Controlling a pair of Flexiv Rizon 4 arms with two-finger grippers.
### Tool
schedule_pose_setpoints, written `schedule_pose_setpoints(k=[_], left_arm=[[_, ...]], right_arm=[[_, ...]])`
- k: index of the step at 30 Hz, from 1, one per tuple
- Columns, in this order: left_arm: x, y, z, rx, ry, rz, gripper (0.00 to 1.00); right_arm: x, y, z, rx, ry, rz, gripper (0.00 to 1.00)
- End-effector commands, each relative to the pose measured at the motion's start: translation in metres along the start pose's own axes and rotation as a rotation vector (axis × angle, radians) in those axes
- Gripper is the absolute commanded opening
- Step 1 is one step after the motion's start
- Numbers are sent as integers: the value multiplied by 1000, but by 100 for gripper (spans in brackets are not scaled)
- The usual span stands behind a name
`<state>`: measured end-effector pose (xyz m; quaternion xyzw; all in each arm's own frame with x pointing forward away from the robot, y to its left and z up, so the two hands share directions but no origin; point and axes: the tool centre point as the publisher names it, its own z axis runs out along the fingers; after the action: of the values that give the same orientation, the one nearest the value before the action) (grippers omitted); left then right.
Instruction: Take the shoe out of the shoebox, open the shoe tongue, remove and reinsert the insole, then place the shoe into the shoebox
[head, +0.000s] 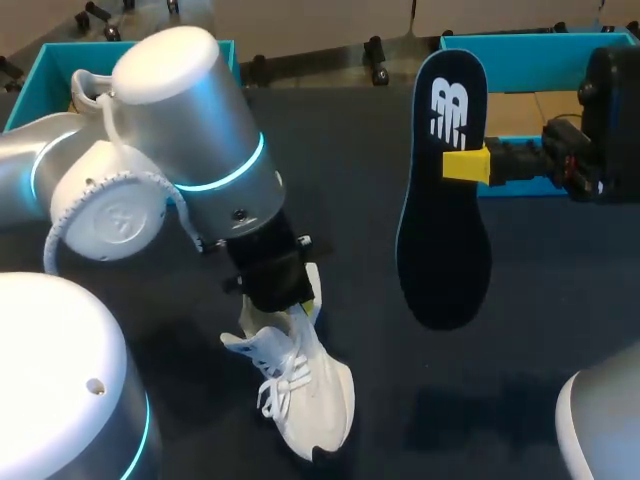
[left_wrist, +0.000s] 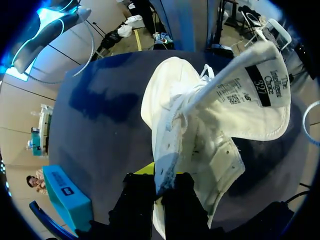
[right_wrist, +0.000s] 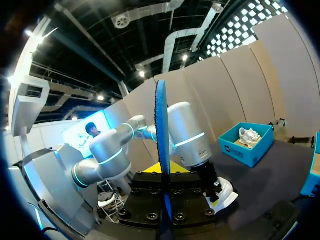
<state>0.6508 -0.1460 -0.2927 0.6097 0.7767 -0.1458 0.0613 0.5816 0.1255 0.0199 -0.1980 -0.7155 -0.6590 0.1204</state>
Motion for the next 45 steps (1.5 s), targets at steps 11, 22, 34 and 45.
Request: schedule_pose_setpoints(k=[11,22,34,45], left_arm=[[-3,-19,19,-60,52,201,0],[-8,-14,48,-48,97,216,0],[-8,-11,60,-34,105,304,0],[-15,-11,74,-8,113,355,0]], right_arm=[[2,2,6,0,-6,2,0],[2,2,6,0,-6,2,0],[2,2,6,0,-6,2,0],[2,2,6,0,-6,2,0]])
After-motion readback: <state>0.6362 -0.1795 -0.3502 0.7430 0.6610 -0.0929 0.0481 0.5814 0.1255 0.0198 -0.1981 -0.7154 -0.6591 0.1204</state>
